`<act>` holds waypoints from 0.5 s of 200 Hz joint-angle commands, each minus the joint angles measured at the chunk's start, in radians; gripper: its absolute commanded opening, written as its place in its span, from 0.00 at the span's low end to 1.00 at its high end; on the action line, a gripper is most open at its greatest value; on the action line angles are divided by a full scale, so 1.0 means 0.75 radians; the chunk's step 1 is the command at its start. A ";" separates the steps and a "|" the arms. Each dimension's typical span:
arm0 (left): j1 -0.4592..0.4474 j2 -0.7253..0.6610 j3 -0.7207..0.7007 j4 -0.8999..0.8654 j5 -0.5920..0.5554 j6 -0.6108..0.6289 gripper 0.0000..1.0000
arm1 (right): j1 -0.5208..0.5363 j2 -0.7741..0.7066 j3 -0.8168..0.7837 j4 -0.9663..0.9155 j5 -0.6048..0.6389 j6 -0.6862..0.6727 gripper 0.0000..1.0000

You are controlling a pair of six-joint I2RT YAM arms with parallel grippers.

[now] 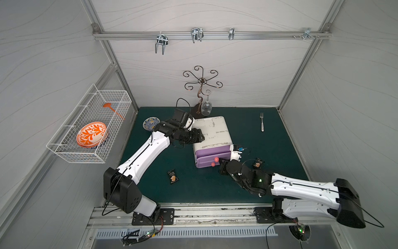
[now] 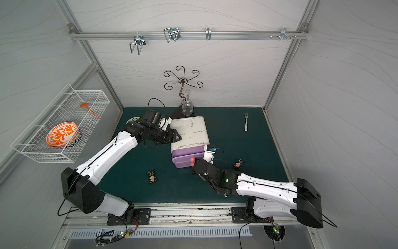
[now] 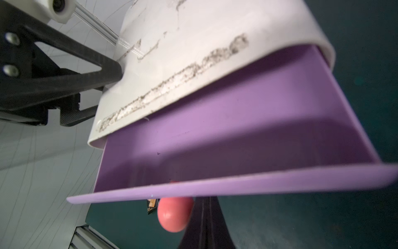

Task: Take the cookies out of the drawer
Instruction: Close the drawer in the storage box.

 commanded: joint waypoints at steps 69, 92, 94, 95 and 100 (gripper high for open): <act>-0.010 0.053 -0.058 -0.017 0.082 0.041 0.76 | -0.191 0.216 0.155 0.191 -0.204 -0.093 0.01; -0.008 0.057 -0.058 -0.010 0.084 0.041 0.76 | -0.198 0.246 0.188 0.189 -0.243 -0.112 0.03; -0.008 0.057 -0.058 -0.011 0.085 0.041 0.76 | -0.198 0.247 0.190 0.187 -0.249 -0.112 0.03; -0.008 0.056 -0.058 -0.010 0.085 0.041 0.76 | -0.197 0.247 0.191 0.185 -0.251 -0.113 0.04; -0.006 0.059 -0.057 -0.012 0.087 0.041 0.76 | -0.196 0.242 0.191 0.177 -0.261 -0.114 0.06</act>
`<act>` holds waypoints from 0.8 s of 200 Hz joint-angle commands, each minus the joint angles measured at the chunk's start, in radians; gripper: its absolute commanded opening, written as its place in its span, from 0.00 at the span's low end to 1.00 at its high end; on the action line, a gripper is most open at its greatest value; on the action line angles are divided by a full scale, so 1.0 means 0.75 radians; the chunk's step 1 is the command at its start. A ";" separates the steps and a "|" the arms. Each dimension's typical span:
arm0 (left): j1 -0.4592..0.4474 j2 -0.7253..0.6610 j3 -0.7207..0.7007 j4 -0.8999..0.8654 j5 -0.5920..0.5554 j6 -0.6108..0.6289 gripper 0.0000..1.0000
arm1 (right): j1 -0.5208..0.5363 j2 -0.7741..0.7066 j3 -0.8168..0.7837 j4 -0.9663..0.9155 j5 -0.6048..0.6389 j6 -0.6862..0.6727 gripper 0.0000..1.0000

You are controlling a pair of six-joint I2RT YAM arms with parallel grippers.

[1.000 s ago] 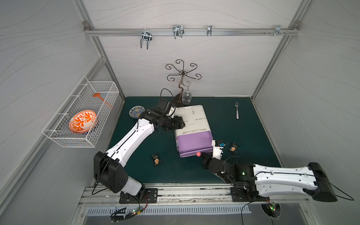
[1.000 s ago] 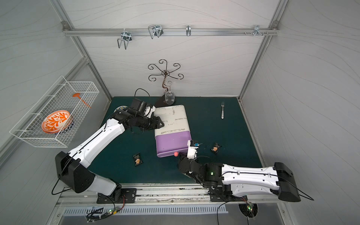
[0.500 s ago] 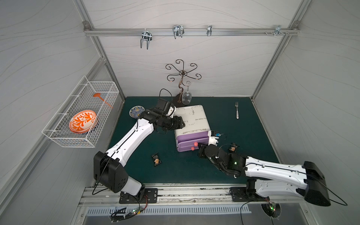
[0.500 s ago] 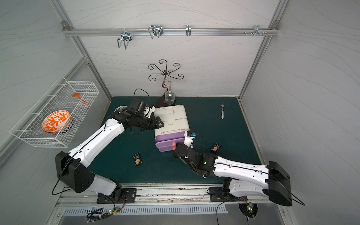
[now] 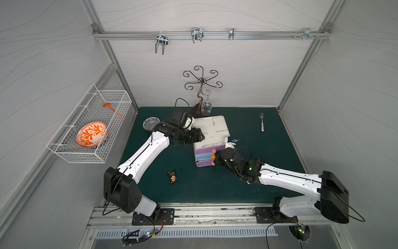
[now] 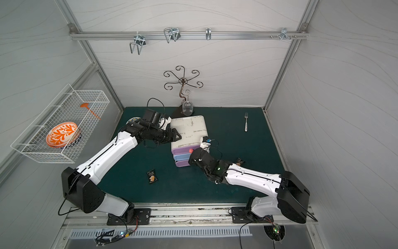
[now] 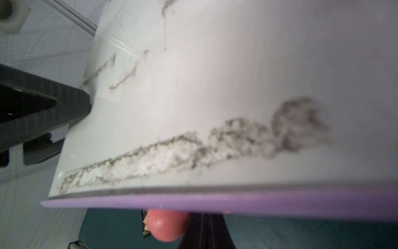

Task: Take the cookies out of the drawer
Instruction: Close the drawer in the storage box, then open the drawer in the storage box.

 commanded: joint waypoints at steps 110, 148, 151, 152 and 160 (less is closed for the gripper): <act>0.024 0.071 -0.013 -0.061 0.101 0.037 0.77 | 0.059 -0.137 -0.196 0.179 -0.163 0.090 0.48; 0.030 0.071 -0.007 -0.067 0.110 0.041 0.77 | -0.002 -0.059 -0.207 0.272 -0.223 0.086 0.48; 0.031 0.071 -0.008 -0.068 0.110 0.041 0.77 | -0.006 -0.051 -0.207 0.279 -0.228 0.086 0.48; 0.031 0.071 -0.008 -0.068 0.110 0.040 0.77 | -0.006 -0.050 -0.207 0.282 -0.229 0.085 0.48; 0.031 0.069 -0.007 -0.068 0.113 0.042 0.77 | -0.010 -0.030 -0.199 0.292 -0.232 0.077 0.48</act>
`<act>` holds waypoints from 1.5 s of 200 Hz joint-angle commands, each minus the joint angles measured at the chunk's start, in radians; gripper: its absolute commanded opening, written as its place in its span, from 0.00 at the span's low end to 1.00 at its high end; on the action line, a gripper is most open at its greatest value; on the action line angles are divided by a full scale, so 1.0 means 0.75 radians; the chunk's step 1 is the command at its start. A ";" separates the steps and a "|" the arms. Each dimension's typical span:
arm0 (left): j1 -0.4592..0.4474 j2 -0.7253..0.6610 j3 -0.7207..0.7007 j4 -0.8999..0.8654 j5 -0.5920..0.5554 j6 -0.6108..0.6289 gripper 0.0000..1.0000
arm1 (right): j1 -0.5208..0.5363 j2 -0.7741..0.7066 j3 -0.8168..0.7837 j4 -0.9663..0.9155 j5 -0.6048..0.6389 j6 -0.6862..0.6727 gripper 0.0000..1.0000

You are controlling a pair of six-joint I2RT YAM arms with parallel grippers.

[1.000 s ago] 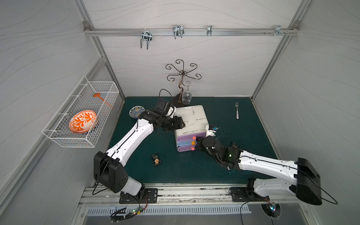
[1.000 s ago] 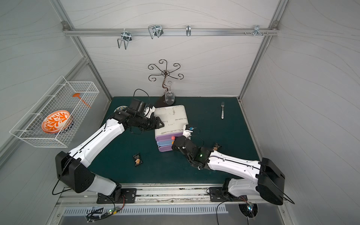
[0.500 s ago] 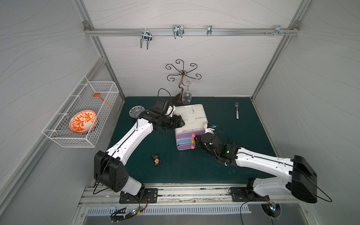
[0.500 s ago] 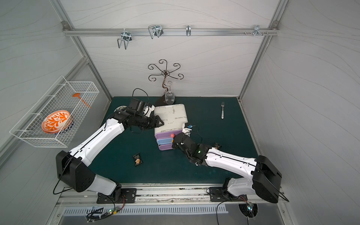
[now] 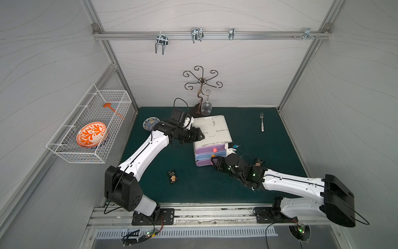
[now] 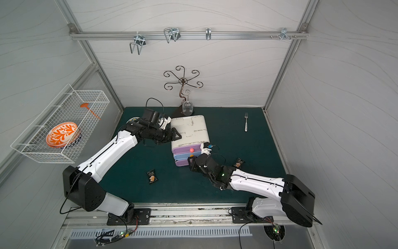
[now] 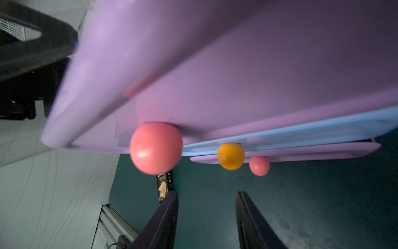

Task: Take the cookies out of the drawer
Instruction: Open the drawer in the storage box.

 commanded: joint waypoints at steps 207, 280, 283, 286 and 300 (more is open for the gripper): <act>0.048 0.033 0.049 -0.096 0.115 0.030 0.78 | -0.083 0.128 -0.018 0.203 0.105 -0.042 0.51; 0.048 0.021 0.030 -0.098 0.126 0.030 0.78 | -0.107 0.182 -0.044 0.294 0.133 -0.067 0.48; 0.048 0.021 0.028 -0.097 0.128 0.030 0.78 | -0.107 0.186 -0.047 0.303 0.135 -0.064 0.48; 0.048 0.021 0.025 -0.098 0.128 0.030 0.78 | -0.107 0.189 -0.053 0.313 0.137 -0.065 0.47; 0.048 0.017 0.016 -0.090 0.132 0.028 0.78 | -0.111 0.208 -0.072 0.367 0.140 -0.064 0.45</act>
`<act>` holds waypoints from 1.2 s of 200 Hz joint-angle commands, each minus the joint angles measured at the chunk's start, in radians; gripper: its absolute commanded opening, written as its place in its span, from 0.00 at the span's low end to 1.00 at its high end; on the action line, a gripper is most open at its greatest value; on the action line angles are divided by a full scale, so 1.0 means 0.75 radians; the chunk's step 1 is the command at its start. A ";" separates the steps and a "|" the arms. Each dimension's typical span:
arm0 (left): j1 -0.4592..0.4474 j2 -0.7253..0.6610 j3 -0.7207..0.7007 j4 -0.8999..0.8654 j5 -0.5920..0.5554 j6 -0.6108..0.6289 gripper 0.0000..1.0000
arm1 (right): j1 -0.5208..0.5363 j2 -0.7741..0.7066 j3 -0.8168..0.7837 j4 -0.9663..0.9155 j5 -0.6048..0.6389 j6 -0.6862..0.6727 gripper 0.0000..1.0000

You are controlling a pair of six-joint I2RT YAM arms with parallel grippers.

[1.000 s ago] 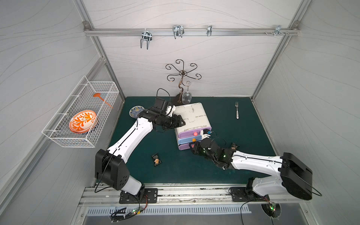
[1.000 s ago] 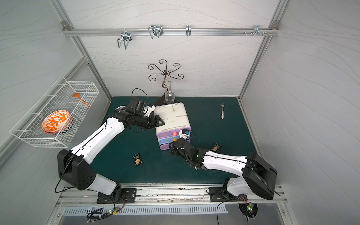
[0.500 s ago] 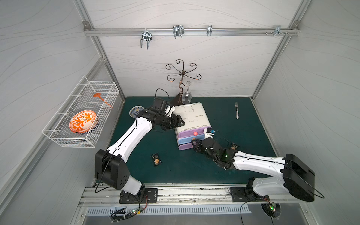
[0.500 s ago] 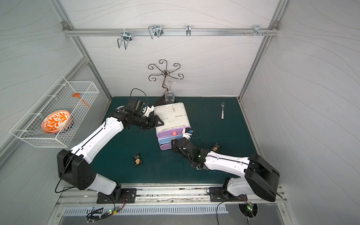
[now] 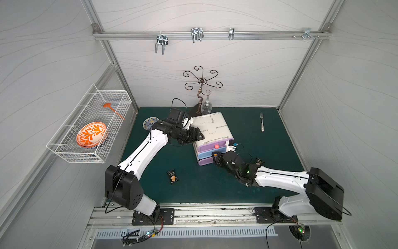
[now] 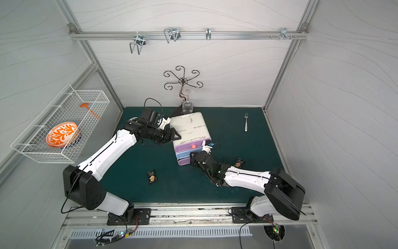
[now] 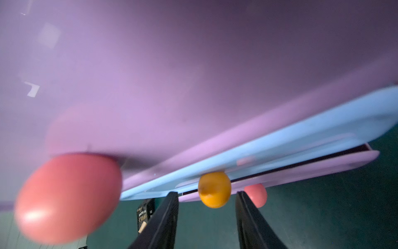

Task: Take the cookies out of the drawer
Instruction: Open the drawer in the storage box.

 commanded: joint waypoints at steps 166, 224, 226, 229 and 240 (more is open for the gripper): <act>0.004 -0.070 -0.076 0.012 -0.072 0.055 0.78 | -0.072 0.125 -0.103 0.438 0.029 -0.274 0.41; 0.004 -0.065 -0.060 0.005 -0.077 0.063 0.78 | -0.096 0.156 -0.041 0.411 -0.023 -0.318 0.31; 0.004 -0.064 -0.060 0.004 -0.077 0.063 0.78 | -0.098 0.158 -0.040 0.413 -0.025 -0.318 0.30; 0.004 -0.064 -0.061 0.004 -0.077 0.063 0.78 | -0.100 0.163 -0.042 0.418 -0.026 -0.317 0.28; 0.004 -0.063 -0.060 0.002 -0.081 0.066 0.78 | -0.100 0.170 -0.044 0.428 -0.026 -0.310 0.24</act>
